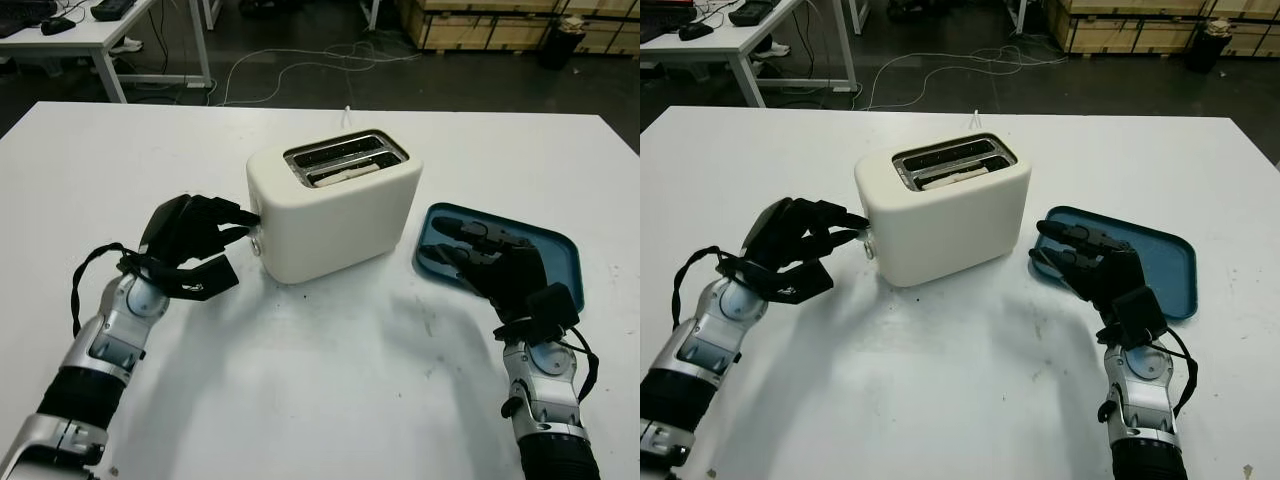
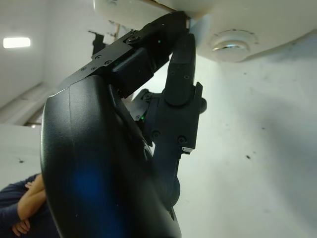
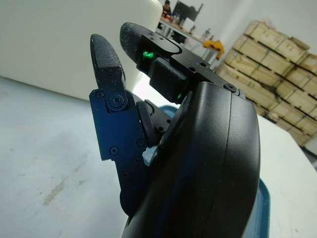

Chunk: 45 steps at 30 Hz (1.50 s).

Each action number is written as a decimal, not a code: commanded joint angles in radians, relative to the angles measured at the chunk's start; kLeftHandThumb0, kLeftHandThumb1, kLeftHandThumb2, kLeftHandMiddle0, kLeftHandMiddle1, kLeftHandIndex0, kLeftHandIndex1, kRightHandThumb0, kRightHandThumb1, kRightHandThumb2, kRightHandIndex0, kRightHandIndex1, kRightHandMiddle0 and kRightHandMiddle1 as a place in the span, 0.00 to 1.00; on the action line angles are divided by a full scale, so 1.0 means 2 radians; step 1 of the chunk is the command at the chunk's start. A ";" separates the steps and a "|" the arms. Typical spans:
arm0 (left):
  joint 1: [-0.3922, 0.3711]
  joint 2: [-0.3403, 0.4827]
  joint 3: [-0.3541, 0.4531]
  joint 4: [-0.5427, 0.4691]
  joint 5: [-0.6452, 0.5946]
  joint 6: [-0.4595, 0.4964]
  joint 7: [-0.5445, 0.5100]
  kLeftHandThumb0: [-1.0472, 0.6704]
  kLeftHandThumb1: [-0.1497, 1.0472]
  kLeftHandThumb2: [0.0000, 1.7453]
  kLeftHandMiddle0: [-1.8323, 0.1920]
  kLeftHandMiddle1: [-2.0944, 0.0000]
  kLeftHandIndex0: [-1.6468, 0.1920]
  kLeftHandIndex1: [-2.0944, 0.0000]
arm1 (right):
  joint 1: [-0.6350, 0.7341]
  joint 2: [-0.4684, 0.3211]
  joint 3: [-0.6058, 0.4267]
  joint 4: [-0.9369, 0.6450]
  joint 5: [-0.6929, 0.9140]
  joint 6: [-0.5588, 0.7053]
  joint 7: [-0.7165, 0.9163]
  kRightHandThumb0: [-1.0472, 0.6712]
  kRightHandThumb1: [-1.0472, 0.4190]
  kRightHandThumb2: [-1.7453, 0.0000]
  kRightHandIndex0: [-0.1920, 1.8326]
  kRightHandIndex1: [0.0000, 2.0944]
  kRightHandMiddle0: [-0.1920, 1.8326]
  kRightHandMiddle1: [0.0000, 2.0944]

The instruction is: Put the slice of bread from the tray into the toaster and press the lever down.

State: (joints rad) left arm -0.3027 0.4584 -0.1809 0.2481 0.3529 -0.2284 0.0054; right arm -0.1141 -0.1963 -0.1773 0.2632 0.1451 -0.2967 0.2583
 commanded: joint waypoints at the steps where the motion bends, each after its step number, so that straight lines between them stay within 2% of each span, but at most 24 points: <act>1: 0.029 -0.033 -0.051 0.004 0.013 0.006 -0.043 0.49 0.88 0.00 0.47 0.29 0.22 1.00 | -0.008 -0.003 -0.001 0.001 -0.003 -0.002 -0.005 0.35 0.09 0.99 0.68 0.00 0.61 0.00; 7: 0.040 -0.022 -0.044 -0.009 0.012 0.021 -0.040 0.48 0.89 0.00 0.50 0.31 0.22 1.00 | -0.007 -0.005 0.000 -0.002 -0.001 0.003 -0.006 0.35 0.09 0.99 0.68 0.00 0.61 0.00; 9: 0.041 -0.018 -0.040 -0.013 0.013 0.025 -0.038 0.49 0.89 0.00 0.51 0.29 0.23 1.00 | -0.007 -0.005 -0.002 0.000 0.002 0.001 -0.003 0.36 0.09 1.00 0.68 0.00 0.61 0.00; 12: 0.037 -0.010 -0.032 -0.010 0.008 0.015 -0.036 0.50 0.88 0.00 0.51 0.30 0.23 1.00 | -0.006 -0.005 -0.002 0.000 0.006 0.002 0.000 0.36 0.09 1.00 0.68 0.00 0.62 0.00; 14: 0.026 -0.002 -0.025 -0.005 0.007 0.007 -0.037 0.50 0.88 0.00 0.50 0.32 0.23 1.00 | -0.005 -0.005 -0.002 0.001 0.005 -0.002 0.000 0.35 0.09 1.00 0.69 0.00 0.62 0.00; 23: -0.049 0.028 -0.021 0.003 0.027 -0.005 -0.052 0.50 0.83 0.00 0.47 0.25 0.21 0.99 | -0.003 -0.003 -0.002 0.000 0.001 -0.007 -0.002 0.36 0.09 1.00 0.68 0.00 0.61 0.00; 32: -0.107 0.032 -0.018 0.008 0.047 -0.023 -0.077 0.48 0.79 0.00 0.44 0.28 0.19 0.98 | -0.001 0.000 -0.002 -0.004 0.006 0.003 -0.003 0.35 0.09 1.00 0.68 0.00 0.61 0.00; 39: -0.108 0.020 -0.025 0.015 0.048 -0.030 -0.081 0.48 0.78 0.00 0.44 0.24 0.18 0.98 | -0.001 -0.001 -0.003 -0.002 0.007 0.000 -0.002 0.35 0.09 1.00 0.68 0.00 0.62 0.00; 42: -0.105 0.018 -0.029 0.015 0.053 -0.029 -0.080 0.47 0.79 0.00 0.43 0.27 0.18 0.97 | 0.000 -0.002 -0.003 -0.002 0.006 0.000 -0.002 0.35 0.09 1.00 0.68 0.00 0.62 0.00; 45: -0.104 0.016 -0.030 0.017 0.057 -0.031 -0.078 0.47 0.79 0.00 0.44 0.23 0.18 0.97 | -0.001 -0.002 -0.003 0.001 0.003 -0.006 -0.002 0.36 0.09 0.99 0.68 0.00 0.62 0.00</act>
State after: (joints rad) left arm -0.4840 0.5521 -0.1875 0.2837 0.4647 -0.2382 -0.1459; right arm -0.1138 -0.1962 -0.1773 0.2631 0.1461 -0.2969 0.2559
